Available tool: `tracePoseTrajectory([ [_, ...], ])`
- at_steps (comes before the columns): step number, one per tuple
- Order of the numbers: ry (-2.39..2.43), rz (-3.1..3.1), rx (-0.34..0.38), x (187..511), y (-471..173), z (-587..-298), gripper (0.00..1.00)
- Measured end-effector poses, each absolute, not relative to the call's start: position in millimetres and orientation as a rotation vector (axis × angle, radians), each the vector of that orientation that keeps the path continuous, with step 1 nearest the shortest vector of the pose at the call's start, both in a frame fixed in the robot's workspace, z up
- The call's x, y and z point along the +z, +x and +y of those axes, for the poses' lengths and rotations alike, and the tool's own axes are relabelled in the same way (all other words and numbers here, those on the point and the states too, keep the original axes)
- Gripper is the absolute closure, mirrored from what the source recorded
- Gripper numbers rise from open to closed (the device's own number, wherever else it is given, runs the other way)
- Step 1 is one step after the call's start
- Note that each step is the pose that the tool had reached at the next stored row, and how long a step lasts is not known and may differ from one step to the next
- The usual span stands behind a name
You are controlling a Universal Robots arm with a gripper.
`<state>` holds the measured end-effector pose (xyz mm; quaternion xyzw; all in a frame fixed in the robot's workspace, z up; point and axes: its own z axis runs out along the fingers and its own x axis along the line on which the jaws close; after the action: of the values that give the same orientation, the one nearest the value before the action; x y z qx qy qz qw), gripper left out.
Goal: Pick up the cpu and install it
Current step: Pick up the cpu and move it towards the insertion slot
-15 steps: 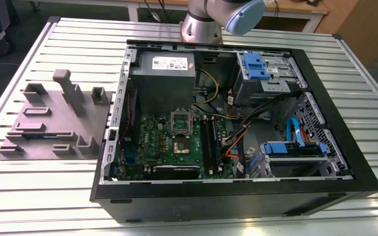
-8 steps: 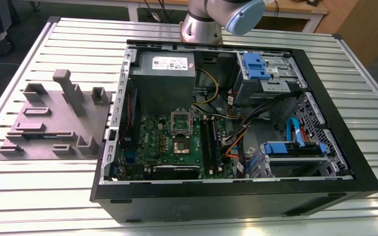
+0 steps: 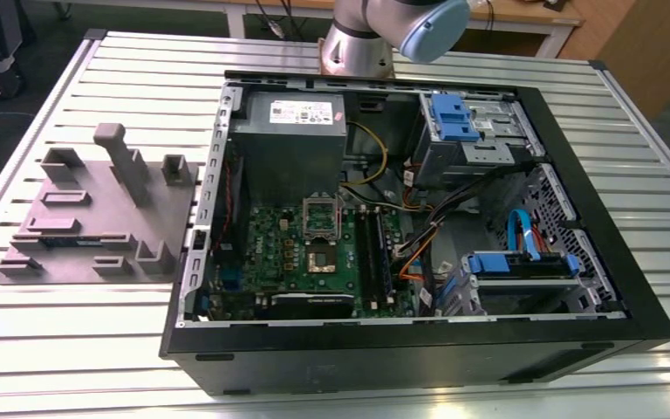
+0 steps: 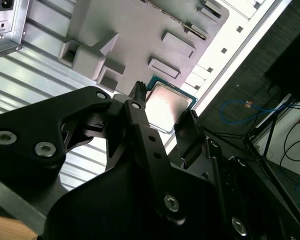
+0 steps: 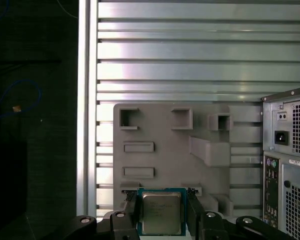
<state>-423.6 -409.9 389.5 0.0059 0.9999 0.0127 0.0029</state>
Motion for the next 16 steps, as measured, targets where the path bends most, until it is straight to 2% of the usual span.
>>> tracePoseTrajectory([
  [16, 0.018, 3.136, 0.039, 389.7, -418.9, -410.0, 0.52],
])
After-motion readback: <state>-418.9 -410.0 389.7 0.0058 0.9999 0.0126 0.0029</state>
